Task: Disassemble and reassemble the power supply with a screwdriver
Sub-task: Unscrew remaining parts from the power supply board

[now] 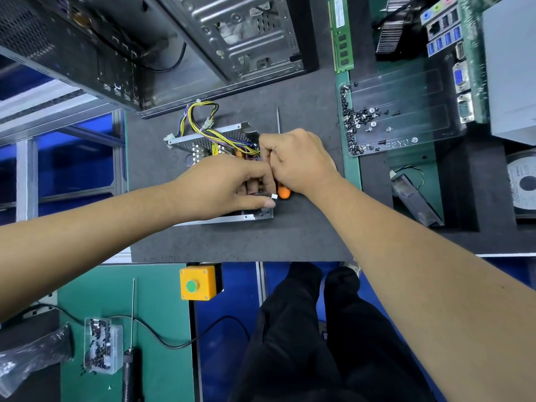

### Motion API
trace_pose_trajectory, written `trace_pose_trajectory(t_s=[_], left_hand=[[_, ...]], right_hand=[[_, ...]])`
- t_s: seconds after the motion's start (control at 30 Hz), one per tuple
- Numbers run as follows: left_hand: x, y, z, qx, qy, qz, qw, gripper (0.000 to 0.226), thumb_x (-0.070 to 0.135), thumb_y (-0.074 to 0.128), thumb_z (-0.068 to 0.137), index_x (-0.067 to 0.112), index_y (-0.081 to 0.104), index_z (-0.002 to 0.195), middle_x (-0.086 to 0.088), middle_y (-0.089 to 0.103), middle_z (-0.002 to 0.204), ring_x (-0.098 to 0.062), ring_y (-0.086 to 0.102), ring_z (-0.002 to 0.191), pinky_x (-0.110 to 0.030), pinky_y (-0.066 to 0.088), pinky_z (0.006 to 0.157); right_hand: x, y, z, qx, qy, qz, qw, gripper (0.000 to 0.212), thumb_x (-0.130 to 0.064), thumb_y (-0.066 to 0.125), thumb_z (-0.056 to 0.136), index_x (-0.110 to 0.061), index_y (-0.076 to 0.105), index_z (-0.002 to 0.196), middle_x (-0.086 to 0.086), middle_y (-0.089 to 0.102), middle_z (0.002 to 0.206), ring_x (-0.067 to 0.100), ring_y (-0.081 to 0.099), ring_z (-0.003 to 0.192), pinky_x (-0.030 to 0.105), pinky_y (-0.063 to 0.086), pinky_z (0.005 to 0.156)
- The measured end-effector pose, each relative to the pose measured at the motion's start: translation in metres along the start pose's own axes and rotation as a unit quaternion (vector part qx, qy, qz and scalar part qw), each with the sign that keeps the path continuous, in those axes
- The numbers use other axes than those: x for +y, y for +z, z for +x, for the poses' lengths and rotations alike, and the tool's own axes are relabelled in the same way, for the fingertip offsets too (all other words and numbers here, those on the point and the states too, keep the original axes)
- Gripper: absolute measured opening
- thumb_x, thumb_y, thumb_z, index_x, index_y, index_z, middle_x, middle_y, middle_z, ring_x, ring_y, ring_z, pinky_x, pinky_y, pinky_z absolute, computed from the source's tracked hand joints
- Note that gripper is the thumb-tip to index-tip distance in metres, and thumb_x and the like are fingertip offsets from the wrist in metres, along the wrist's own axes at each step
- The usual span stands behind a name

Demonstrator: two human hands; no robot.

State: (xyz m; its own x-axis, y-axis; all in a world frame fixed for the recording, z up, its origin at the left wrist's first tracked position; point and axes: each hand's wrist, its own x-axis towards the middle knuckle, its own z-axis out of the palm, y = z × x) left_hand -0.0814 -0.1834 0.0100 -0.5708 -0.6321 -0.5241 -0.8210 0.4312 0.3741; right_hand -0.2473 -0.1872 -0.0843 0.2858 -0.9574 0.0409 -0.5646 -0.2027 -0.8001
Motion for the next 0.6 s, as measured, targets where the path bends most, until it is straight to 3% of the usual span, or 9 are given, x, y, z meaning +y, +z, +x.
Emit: trace_pose_trajectory(t_s=[0.2, 0.37, 0.47, 0.6], left_hand=[[0.0017, 0.0016, -0.0022, 0.005, 0.011, -0.009, 1.000, 0.018, 0.051, 0.065, 0.086, 0.034, 0.068, 0.092, 0.013, 0.067, 0.078, -0.005, 0.062, 0.071, -0.037, 0.052, 0.066], [0.0022, 0.0047, -0.0037, 0.018, 0.000, 0.021, 1.000, 0.017, 0.047, 0.068, 0.087, 0.031, 0.061, 0.083, 0.015, 0.061, 0.071, -0.002, 0.057, 0.067, -0.029, 0.046, 0.059], [0.0010, 0.0017, -0.0019, 0.008, 0.007, 0.050, 0.999, 0.017, 0.051, 0.066, 0.088, 0.034, 0.063, 0.089, 0.016, 0.063, 0.074, -0.002, 0.057, 0.069, -0.027, 0.042, 0.059], [-0.0031, 0.0003, -0.0006, 0.060, -0.001, 0.032, 0.998, 0.016, 0.044, 0.070, 0.091, 0.034, 0.063, 0.102, 0.018, 0.067, 0.082, -0.007, 0.062, 0.074, -0.032, 0.051, 0.067]], right_hand=[[0.0014, 0.0013, 0.0007, 0.003, 0.003, -0.004, 1.000, 0.025, -0.009, 0.045, 0.076, -0.026, 0.061, 0.070, -0.010, 0.049, 0.060, 0.023, 0.048, 0.060, 0.034, 0.041, 0.058], [0.0012, 0.0015, 0.0007, -0.004, -0.002, -0.008, 1.000, 0.025, -0.009, 0.044, 0.075, -0.028, 0.058, 0.069, -0.008, 0.053, 0.061, 0.022, 0.051, 0.061, 0.034, 0.042, 0.059], [0.0025, 0.0016, 0.0006, -0.006, -0.001, -0.007, 1.000, 0.024, -0.009, 0.045, 0.076, -0.029, 0.057, 0.068, -0.009, 0.050, 0.060, 0.023, 0.050, 0.061, 0.034, 0.040, 0.059], [0.0015, 0.0007, 0.0000, -0.007, -0.001, -0.004, 1.000, 0.023, -0.010, 0.047, 0.073, -0.032, 0.046, 0.068, -0.008, 0.040, 0.057, 0.027, 0.042, 0.061, 0.033, 0.033, 0.058]])
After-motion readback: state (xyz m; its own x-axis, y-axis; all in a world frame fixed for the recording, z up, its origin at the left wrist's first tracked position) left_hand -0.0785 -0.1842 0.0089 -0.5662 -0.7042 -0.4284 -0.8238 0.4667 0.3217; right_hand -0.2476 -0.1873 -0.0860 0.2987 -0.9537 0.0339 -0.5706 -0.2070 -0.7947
